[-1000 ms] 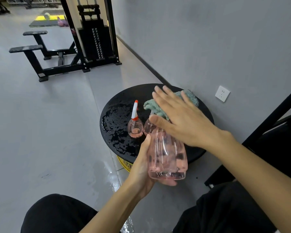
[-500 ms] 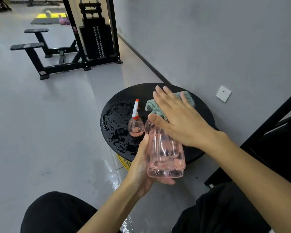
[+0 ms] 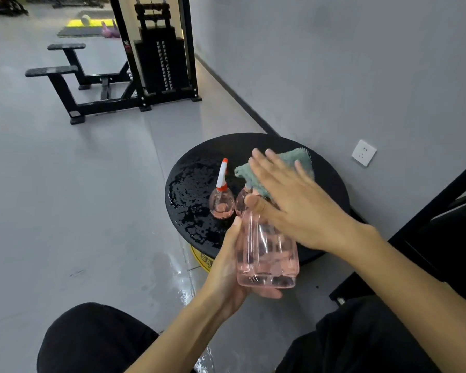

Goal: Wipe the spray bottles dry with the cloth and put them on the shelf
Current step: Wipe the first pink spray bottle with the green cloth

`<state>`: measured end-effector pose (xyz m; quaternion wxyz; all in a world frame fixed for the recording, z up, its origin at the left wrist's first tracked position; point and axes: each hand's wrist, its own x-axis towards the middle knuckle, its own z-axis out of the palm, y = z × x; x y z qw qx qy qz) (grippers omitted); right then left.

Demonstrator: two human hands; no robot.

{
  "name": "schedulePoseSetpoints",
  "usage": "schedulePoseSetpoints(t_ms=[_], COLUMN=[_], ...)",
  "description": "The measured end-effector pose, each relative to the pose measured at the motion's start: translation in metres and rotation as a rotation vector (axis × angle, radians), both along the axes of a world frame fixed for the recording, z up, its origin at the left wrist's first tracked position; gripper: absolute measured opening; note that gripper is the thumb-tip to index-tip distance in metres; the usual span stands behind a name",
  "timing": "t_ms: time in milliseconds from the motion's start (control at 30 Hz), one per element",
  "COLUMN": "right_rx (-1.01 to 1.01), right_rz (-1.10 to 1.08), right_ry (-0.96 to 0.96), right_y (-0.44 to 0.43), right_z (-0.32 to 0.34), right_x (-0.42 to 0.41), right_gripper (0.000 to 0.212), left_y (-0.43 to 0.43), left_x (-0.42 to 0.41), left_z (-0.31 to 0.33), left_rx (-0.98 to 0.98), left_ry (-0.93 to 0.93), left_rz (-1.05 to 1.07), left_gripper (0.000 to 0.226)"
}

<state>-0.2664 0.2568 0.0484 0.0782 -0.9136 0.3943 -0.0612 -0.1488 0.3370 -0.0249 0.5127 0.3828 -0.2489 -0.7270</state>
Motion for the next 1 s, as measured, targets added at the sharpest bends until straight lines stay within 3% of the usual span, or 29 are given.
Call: schedulePoseSetpoints(t_ms=[133, 367, 567, 667, 767, 1000], right_rx=[0.07, -0.073, 0.031, -0.029, -0.068, 0.005], right_rz=[0.1, -0.027, 0.133, 0.044, -0.028, 0.172], right_ry=[-0.019, -0.009, 0.016, 0.011, 0.015, 0.048], right_y=[0.014, -0.013, 0.009, -0.011, -0.025, 0.004], right_z=[0.002, 0.008, 0.007, 0.009, 0.012, 0.004], right_x=[0.003, 0.007, 0.003, 0.0, -0.005, -0.002], right_gripper=[0.089, 0.093, 0.086, 0.087, 0.091, 0.087], left_y=[-0.001, -0.001, 0.0, 0.002, 0.003, 0.001], left_x=[0.003, -0.002, 0.002, -0.002, -0.003, 0.001], left_z=[0.0, -0.001, -0.001, -0.001, -0.002, -0.002], left_rx=[-0.016, -0.032, -0.06, -0.056, -0.041, -0.054], left_ry=[-0.008, 0.005, -0.008, -0.018, -0.008, 0.013], left_rz=[0.021, 0.02, 0.044, 0.037, 0.011, 0.026], left_gripper=[0.049, 0.061, 0.045, 0.057, 0.054, 0.055])
